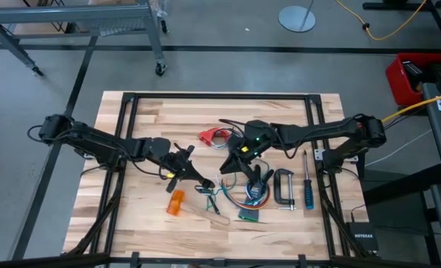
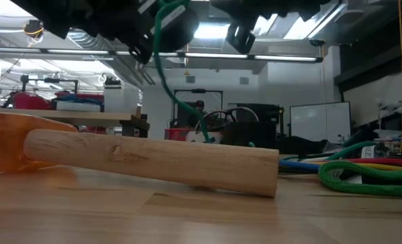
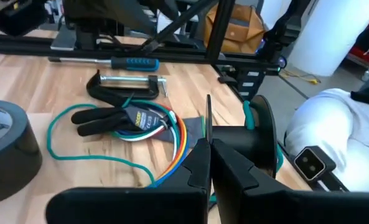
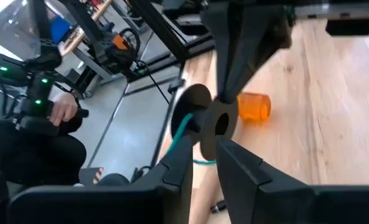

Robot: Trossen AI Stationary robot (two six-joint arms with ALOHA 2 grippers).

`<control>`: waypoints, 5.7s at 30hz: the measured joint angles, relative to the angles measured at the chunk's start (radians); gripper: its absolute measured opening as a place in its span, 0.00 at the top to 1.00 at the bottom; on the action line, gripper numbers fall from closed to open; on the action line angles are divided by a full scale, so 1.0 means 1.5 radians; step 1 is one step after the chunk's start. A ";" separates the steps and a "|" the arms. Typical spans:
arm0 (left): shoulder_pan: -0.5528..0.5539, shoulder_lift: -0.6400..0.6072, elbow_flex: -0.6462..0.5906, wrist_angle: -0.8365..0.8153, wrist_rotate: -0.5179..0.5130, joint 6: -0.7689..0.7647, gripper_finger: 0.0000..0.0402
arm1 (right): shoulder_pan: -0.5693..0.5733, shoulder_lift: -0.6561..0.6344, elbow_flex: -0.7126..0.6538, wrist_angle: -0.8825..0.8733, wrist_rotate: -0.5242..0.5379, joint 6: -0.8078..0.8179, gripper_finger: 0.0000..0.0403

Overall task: Coil cords
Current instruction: Coil the blue wire onto the spool

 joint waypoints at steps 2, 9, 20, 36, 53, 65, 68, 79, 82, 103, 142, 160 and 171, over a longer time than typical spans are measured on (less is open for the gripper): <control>0.000 0.008 0.000 0.002 0.000 -0.007 1.00 | 0.000 0.014 0.000 0.000 0.000 0.000 0.82; 0.000 0.032 0.000 0.034 -0.001 -0.012 1.00 | 0.000 0.051 0.000 0.008 0.001 -0.001 0.82; 0.008 0.033 0.000 0.034 -0.023 -0.008 1.00 | 0.031 0.057 0.000 0.093 0.017 -0.007 0.82; 0.011 0.033 0.000 0.051 -0.023 -0.010 1.00 | 0.056 0.057 0.000 0.078 0.124 -0.039 0.82; 0.011 0.033 0.000 0.085 -0.042 -0.003 1.00 | 0.057 0.057 0.000 0.066 0.124 -0.038 0.82; 0.011 0.033 0.000 0.111 -0.039 -0.004 1.00 | 0.057 0.057 0.000 0.065 0.126 -0.038 0.96; 0.011 0.033 0.000 0.111 -0.039 -0.005 1.00 | 0.056 0.057 0.000 0.063 0.123 -0.041 0.98; 0.011 0.028 0.000 0.142 -0.038 0.006 0.92 | 0.050 0.056 0.000 0.074 0.107 -0.043 0.99; 0.011 0.018 0.000 0.180 -0.054 0.027 0.87 | 0.041 0.054 0.000 0.079 0.104 -0.043 0.99; 0.011 -0.103 0.001 0.169 -0.132 0.077 0.81 | -0.041 -0.106 0.000 0.169 0.164 -0.180 1.00; 0.012 -0.015 0.067 0.479 -0.246 0.323 0.81 | -0.040 -0.019 0.000 0.557 0.137 -0.286 1.00; 0.012 0.051 0.093 0.452 -0.232 0.277 0.72 | -0.030 0.024 0.000 0.575 0.156 -0.290 1.00; 0.011 0.081 0.110 0.452 -0.234 0.280 0.84 | -0.027 0.037 0.000 0.593 0.143 -0.287 0.99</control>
